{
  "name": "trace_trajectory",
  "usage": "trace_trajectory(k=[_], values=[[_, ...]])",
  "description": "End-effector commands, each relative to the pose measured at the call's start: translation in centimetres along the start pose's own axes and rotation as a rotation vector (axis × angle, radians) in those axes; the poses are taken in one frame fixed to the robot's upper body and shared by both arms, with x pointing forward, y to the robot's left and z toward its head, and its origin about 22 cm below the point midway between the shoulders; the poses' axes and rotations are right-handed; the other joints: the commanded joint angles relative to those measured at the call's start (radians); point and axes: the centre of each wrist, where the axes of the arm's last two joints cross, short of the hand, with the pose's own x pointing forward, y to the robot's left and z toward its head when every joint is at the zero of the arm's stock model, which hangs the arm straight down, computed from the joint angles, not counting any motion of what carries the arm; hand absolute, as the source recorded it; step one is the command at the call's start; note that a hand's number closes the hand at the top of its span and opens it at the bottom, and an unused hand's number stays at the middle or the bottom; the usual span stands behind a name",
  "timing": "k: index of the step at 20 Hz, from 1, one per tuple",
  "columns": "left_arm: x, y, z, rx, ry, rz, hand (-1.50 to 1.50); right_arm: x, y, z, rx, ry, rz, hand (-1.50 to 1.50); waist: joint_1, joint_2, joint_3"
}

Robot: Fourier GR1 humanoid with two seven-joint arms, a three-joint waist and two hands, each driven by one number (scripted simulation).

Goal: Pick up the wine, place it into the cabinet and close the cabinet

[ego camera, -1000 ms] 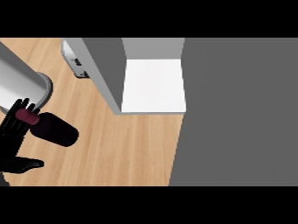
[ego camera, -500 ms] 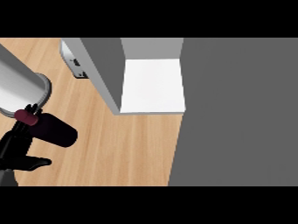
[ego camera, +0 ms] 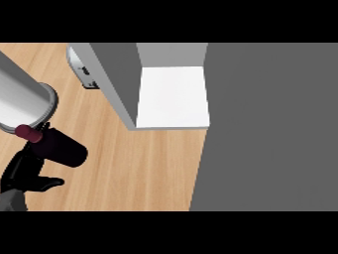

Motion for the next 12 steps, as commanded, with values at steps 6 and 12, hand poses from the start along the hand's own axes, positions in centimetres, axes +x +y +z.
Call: trace_trajectory(k=[6, 12], values=[[-1.6, -1.4, -0.6, -0.065, -0.047, 0.014, -1.5, 1.9, -0.4, 2.2, 0.031, 0.002, -0.035, -1.5, -0.001, -0.003, 0.0], [-1.7, -1.7, -1.6, -0.042, -0.057, 0.109, 1.5, 1.2, -0.9, 2.2, 0.047, 0.014, -0.041, -1.5, -0.006, 0.0, 0.0]])
